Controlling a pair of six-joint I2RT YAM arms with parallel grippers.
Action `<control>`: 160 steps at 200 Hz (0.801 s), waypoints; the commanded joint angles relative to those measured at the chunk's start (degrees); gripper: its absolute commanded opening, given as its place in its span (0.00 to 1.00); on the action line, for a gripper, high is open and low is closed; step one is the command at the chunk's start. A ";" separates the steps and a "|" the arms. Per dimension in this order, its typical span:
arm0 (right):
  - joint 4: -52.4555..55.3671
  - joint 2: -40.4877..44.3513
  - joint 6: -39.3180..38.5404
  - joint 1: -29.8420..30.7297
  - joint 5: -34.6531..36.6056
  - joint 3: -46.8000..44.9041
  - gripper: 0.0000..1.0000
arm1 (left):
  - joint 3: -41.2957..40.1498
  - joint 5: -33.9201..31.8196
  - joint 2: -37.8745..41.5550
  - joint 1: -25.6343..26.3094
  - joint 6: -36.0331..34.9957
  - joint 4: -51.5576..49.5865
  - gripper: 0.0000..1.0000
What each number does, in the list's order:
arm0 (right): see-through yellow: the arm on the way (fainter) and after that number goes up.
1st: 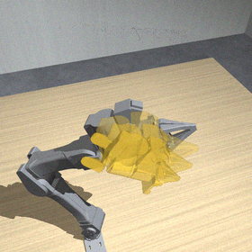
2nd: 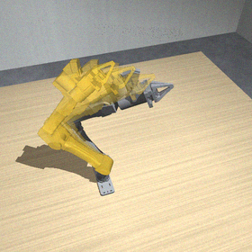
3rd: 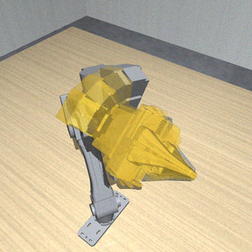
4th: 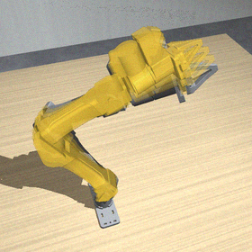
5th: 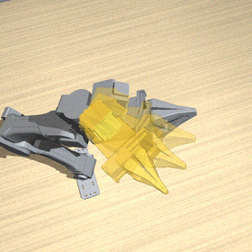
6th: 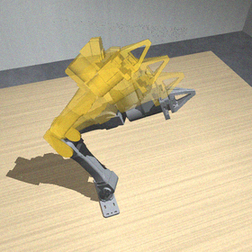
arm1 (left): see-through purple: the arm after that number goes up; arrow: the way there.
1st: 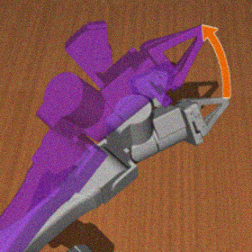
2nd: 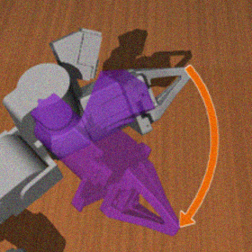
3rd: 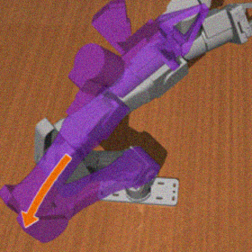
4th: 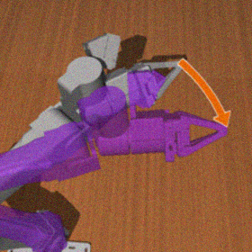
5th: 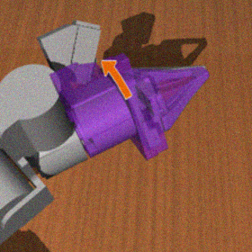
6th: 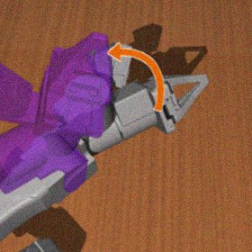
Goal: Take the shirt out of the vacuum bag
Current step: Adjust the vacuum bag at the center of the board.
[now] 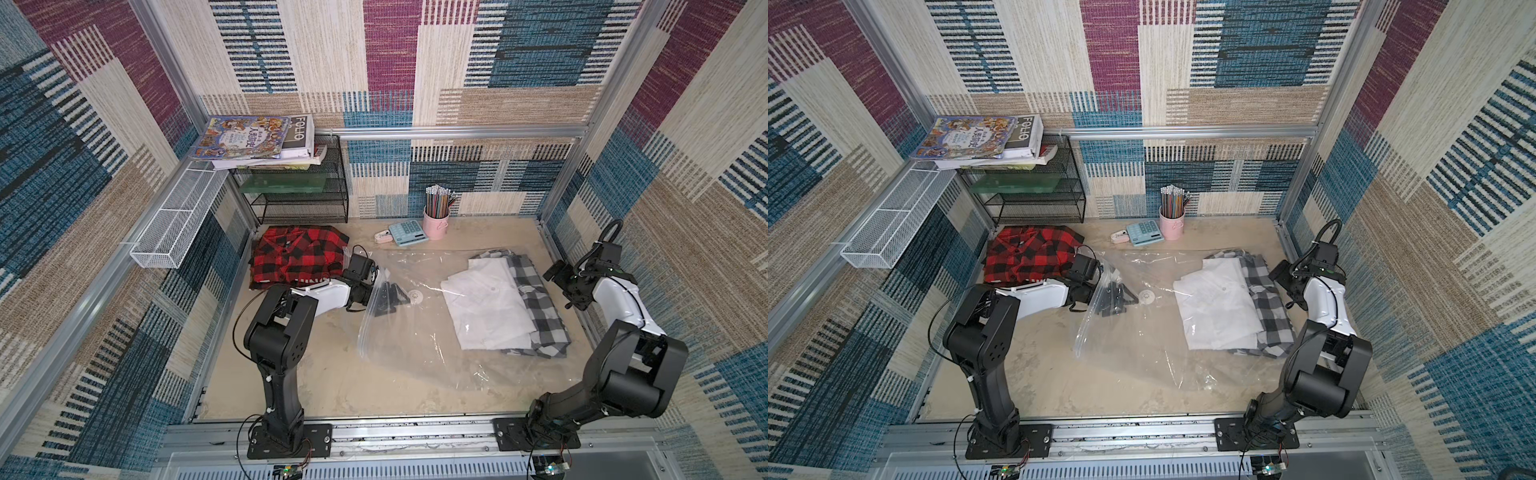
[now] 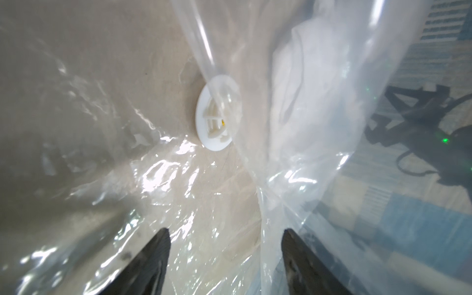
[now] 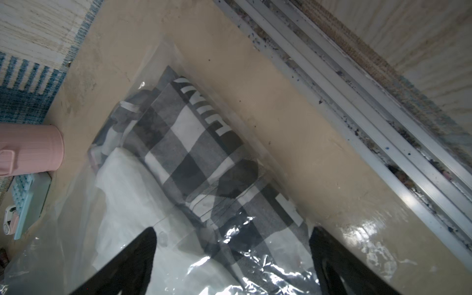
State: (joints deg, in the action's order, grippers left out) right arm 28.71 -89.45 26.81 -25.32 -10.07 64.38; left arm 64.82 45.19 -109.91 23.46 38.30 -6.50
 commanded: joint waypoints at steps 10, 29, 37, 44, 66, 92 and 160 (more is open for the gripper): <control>-1.47 -6.35 -6.42 -0.90 -3.15 1.26 0.96 | 0.23 1.64 -0.05 0.09 -0.87 0.31 0.71; -3.30 -8.23 -7.23 -1.93 -5.01 0.97 0.96 | 0.22 1.91 0.01 0.09 -1.02 0.17 0.71; -4.44 -8.73 -7.43 -2.55 -6.82 0.76 0.96 | 0.22 1.95 -0.05 0.09 -1.04 0.19 0.71; -5.22 -9.39 -7.55 -3.06 -8.11 0.77 0.96 | 0.31 2.05 -0.05 0.09 -1.17 0.15 0.71; -6.65 -12.02 -8.54 -4.39 -11.74 1.27 0.97 | 0.29 2.51 -0.21 0.08 -1.04 0.43 0.71; -10.72 -14.31 -8.14 -6.14 -18.48 1.22 0.97 | 0.22 3.12 -0.54 0.09 -1.20 0.70 0.70; -10.48 -24.72 -8.38 -4.69 -21.52 9.71 0.98 | 0.13 3.76 -0.83 0.09 -2.72 -0.92 0.70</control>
State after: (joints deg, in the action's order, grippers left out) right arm 18.65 -111.59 18.98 -30.24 -29.45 72.34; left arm 64.82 47.92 -110.56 23.49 37.04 -6.72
